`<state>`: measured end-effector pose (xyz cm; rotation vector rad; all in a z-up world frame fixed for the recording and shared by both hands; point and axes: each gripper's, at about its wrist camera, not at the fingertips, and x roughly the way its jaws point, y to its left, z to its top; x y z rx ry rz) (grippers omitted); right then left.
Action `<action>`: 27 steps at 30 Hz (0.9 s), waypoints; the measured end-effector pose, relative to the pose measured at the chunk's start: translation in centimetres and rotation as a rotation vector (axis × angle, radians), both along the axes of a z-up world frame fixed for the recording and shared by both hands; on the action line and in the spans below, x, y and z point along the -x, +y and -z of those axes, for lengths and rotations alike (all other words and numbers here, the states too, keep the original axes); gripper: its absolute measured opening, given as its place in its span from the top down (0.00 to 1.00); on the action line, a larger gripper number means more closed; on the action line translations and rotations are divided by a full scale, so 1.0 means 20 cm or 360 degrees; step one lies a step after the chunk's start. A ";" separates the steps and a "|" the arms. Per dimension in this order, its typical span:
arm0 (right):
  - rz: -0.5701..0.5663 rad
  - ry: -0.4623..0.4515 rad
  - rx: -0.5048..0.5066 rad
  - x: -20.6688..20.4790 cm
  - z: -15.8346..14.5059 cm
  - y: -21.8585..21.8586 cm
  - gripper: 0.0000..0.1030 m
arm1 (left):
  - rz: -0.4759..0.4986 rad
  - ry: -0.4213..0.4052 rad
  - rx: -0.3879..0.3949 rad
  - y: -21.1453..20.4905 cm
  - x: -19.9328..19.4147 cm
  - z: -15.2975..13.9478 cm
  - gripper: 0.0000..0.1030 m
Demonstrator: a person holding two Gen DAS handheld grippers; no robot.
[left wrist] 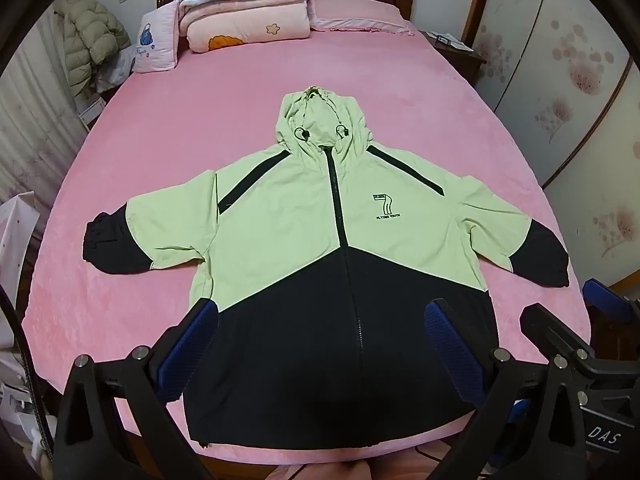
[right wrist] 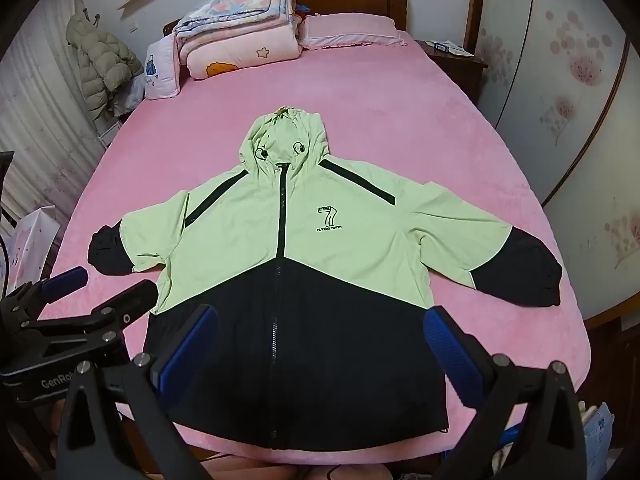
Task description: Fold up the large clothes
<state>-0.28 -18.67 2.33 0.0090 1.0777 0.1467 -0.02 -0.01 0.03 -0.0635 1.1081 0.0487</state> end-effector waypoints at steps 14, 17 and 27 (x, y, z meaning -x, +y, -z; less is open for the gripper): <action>-0.0013 -0.0004 0.0006 0.01 0.00 0.02 0.00 | -0.0027 -0.0015 0.0050 0.02 0.00 -0.02 0.01; -0.0022 -0.0009 0.0008 0.03 0.01 0.05 0.00 | -0.0033 0.0004 0.0082 0.03 -0.01 -0.01 0.01; -0.0024 0.0001 0.0003 0.03 0.00 0.01 0.00 | -0.0027 -0.0016 0.0097 0.04 0.00 -0.01 0.01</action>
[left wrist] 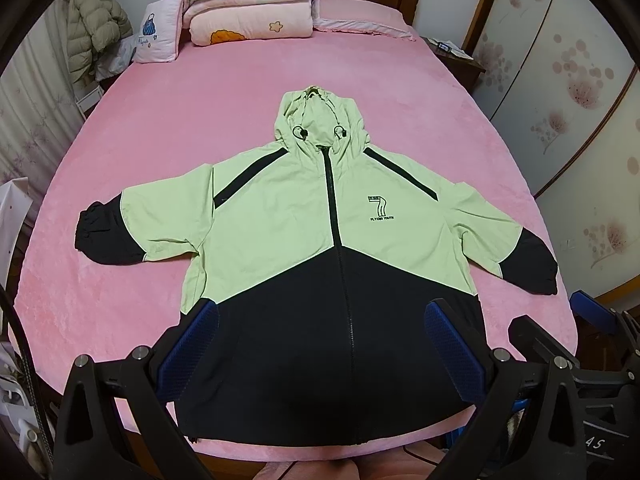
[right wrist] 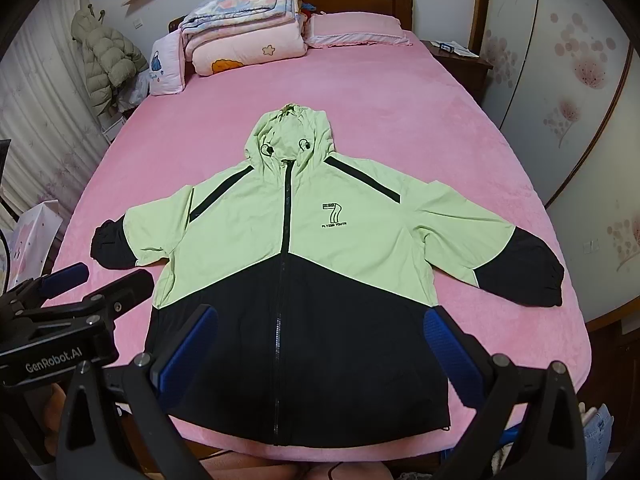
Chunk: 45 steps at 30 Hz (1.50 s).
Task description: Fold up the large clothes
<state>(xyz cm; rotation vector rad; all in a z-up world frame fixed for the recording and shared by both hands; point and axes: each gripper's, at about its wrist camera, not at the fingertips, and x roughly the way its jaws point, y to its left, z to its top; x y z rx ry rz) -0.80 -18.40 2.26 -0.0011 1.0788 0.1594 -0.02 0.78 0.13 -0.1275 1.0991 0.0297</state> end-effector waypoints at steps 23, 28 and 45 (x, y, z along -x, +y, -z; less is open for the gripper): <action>0.0026 0.0003 0.0004 -0.01 0.00 -0.01 0.00 | 0.0055 -0.0124 -0.0051 0.00 0.01 -0.07 0.01; 0.0044 0.0004 0.0007 -0.01 -0.01 -0.01 0.00 | 0.0049 -0.0129 -0.0080 0.00 0.00 -0.07 0.01; 0.0161 -0.0028 0.0047 0.04 -0.05 0.04 0.00 | 0.0117 -0.0113 -0.0069 0.07 -0.02 -0.07 0.01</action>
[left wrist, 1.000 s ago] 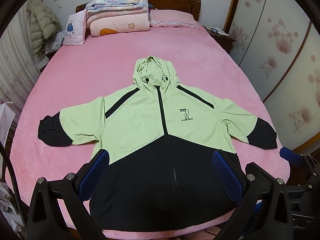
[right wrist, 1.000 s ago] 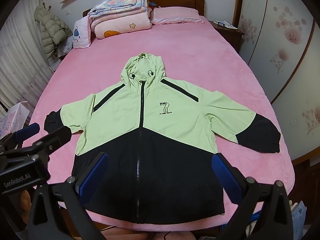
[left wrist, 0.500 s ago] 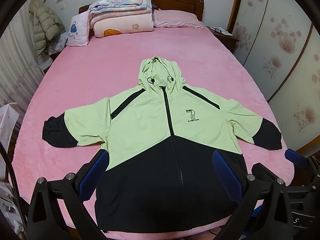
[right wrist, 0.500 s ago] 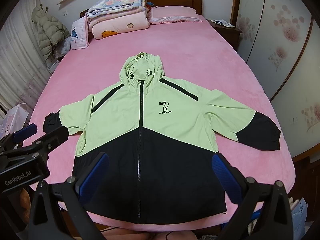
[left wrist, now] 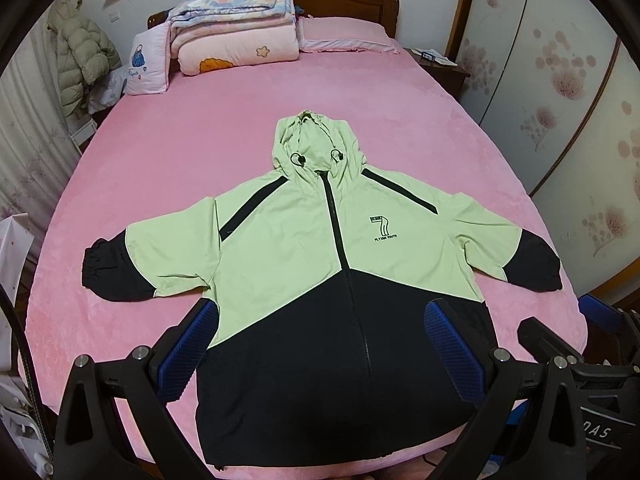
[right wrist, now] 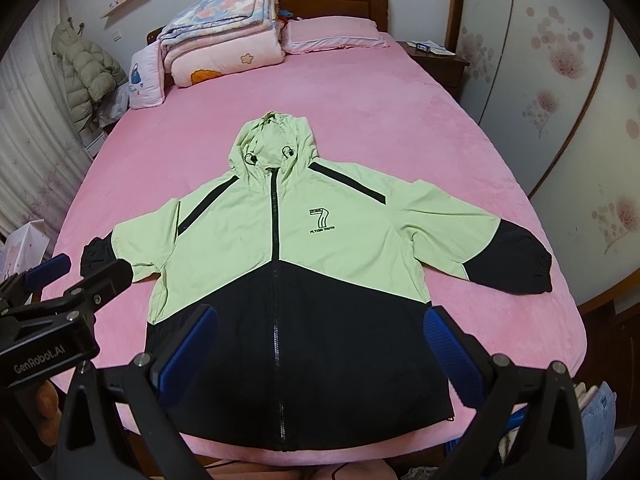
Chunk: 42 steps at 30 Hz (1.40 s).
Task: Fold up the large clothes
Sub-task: 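Move the right tool toward the black cuff of a jacket sleeve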
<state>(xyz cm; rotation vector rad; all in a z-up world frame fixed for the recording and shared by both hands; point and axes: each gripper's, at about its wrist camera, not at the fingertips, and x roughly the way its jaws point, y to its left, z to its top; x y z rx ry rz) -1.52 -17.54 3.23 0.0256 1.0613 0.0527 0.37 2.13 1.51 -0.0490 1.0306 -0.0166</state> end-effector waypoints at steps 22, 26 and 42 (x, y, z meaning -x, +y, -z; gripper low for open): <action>0.0274 -0.0256 0.0216 0.16 -0.26 -0.24 0.00 | 0.0256 -0.0034 0.0120 -0.24 -0.04 -0.11 0.01; 0.0298 -0.0261 0.0169 0.12 -0.26 -0.37 0.00 | 0.0269 -0.0025 0.0089 -0.37 -0.10 -0.11 0.01; 0.0408 -0.0128 -0.0215 -0.24 0.05 -1.38 0.05 | 0.0246 0.0120 0.0022 -1.25 -0.52 0.06 0.01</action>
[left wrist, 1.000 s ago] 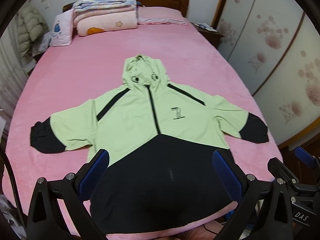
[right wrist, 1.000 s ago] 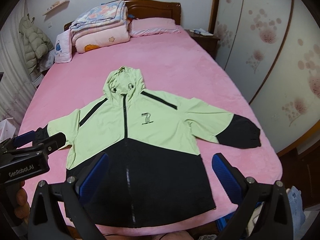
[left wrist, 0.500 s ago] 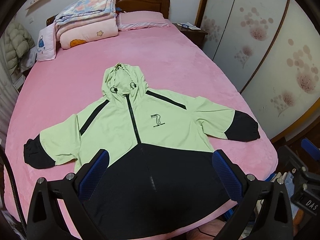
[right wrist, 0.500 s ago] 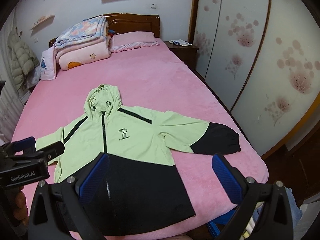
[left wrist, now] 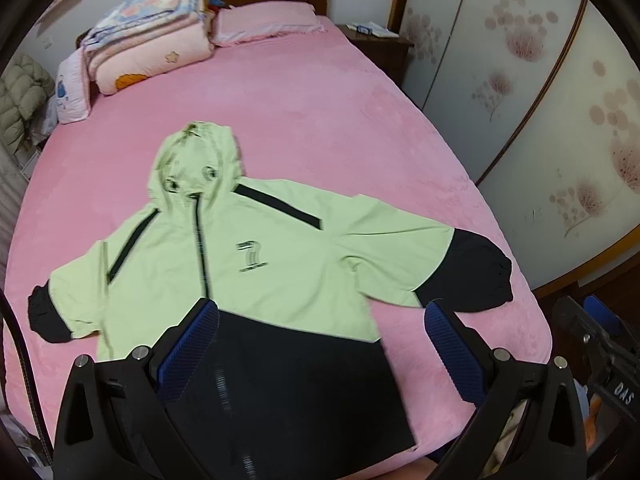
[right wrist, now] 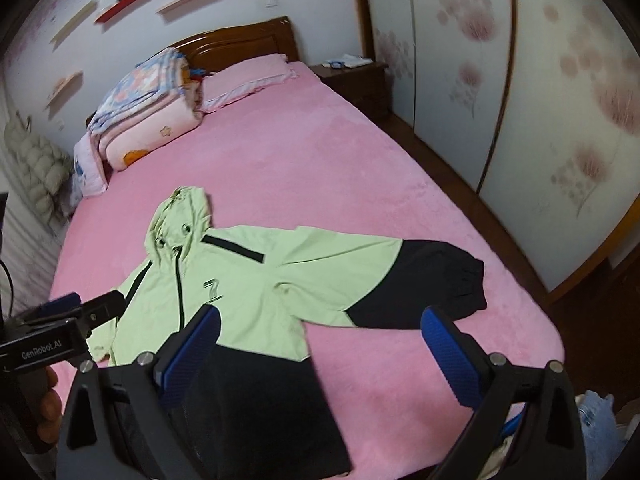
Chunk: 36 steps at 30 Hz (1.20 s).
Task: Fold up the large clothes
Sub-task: 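Move the right tool toward the black cuff of a jacket sleeve, then close the right gripper on the black sleeve cuff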
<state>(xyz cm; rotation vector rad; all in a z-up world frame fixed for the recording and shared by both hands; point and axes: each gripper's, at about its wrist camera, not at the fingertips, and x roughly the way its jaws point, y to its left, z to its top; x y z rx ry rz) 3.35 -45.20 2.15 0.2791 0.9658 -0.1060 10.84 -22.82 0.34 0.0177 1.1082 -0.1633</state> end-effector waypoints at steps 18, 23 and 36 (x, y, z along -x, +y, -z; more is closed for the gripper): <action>0.0308 0.0536 -0.0141 -0.23 0.98 -0.98 0.22 | 0.0029 0.0156 -0.0045 -0.74 -0.46 0.68 0.01; 0.0435 0.0625 -0.0298 -0.22 1.19 -1.13 0.23 | 0.0030 0.0195 -0.0034 -0.84 -0.52 0.82 0.01; 0.0492 0.0703 -0.0396 -0.30 1.46 -1.18 0.43 | 0.0037 0.0263 -0.0013 -0.88 -0.51 0.95 0.01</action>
